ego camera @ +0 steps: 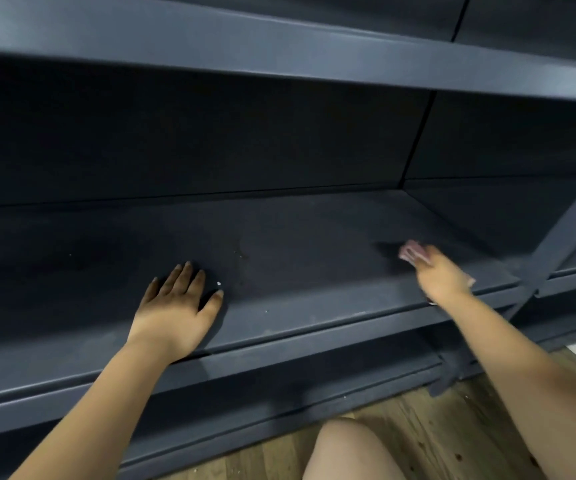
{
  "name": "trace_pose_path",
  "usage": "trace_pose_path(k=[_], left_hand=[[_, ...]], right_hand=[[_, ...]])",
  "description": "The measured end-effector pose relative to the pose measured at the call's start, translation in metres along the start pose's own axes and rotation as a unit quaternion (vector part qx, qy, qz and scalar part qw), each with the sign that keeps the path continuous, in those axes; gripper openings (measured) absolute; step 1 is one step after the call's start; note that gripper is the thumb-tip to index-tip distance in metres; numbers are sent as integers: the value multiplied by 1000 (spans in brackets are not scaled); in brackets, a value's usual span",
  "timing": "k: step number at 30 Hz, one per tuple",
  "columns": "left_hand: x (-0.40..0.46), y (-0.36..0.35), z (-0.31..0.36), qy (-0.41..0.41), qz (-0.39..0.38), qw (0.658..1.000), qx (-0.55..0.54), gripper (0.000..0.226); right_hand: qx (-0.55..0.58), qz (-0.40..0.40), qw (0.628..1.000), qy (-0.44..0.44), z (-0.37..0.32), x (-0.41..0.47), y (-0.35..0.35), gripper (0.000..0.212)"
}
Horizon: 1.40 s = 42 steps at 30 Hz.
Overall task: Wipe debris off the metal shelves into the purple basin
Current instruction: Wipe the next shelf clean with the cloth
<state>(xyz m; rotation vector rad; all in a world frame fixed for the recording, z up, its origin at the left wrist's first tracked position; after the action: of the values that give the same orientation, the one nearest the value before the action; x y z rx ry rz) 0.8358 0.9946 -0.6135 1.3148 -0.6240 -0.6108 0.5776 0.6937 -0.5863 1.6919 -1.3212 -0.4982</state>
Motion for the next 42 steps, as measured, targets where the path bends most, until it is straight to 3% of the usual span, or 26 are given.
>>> trace_pose_path(k=[4, 13, 18, 21, 23, 26, 32, 35, 39, 42], left_hand=[[3, -1, 1, 0, 0, 1000, 0, 61], [1, -1, 1, -1, 8, 1000, 0, 60], [1, 1, 2, -4, 23, 1000, -20, 59], [-5, 9, -1, -19, 26, 999, -28, 59], [-17, 14, -8, -33, 32, 999, 8, 75], [-44, 22, -32, -62, 88, 993, 50, 112], [-76, 16, -72, -61, 127, 987, 71, 73], [-74, 17, -71, -57, 150, 984, 76, 71], [-74, 15, -72, -51, 155, 984, 76, 73], [-75, 16, -72, -48, 157, 983, 87, 72]], right_hand=[[-57, 9, 998, 21, -1, -5, -8, 34], [-1, -54, 958, 282, -175, -102, -73, 21], [10, -94, 958, 271, -199, -123, -93, 35], [53, -160, 950, 262, -193, -122, -82, 37], [50, -187, 946, 260, -182, -115, -76, 40], [-30, -149, 943, 295, -165, -99, -67, 39], [-31, -97, 958, 267, -163, -107, -79, 48], [-35, -61, 947, 314, -197, -137, -93, 57], [11, -61, 924, 377, -254, -182, -119, 36], [34, -69, 925, 372, -277, -192, -121, 34]])
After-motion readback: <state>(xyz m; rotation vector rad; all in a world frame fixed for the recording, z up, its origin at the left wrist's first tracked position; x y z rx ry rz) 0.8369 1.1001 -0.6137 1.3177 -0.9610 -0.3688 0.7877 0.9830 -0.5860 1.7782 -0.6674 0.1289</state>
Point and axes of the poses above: each hand's wrist, its own x-axis towards the middle knuckle, its own y-axis out of the back of the hand, z = x × y, the point moved 8 cm from there along x, towards the middle knuckle, and after that the axes turned 5 degrees about z, right-handed, at the moved point
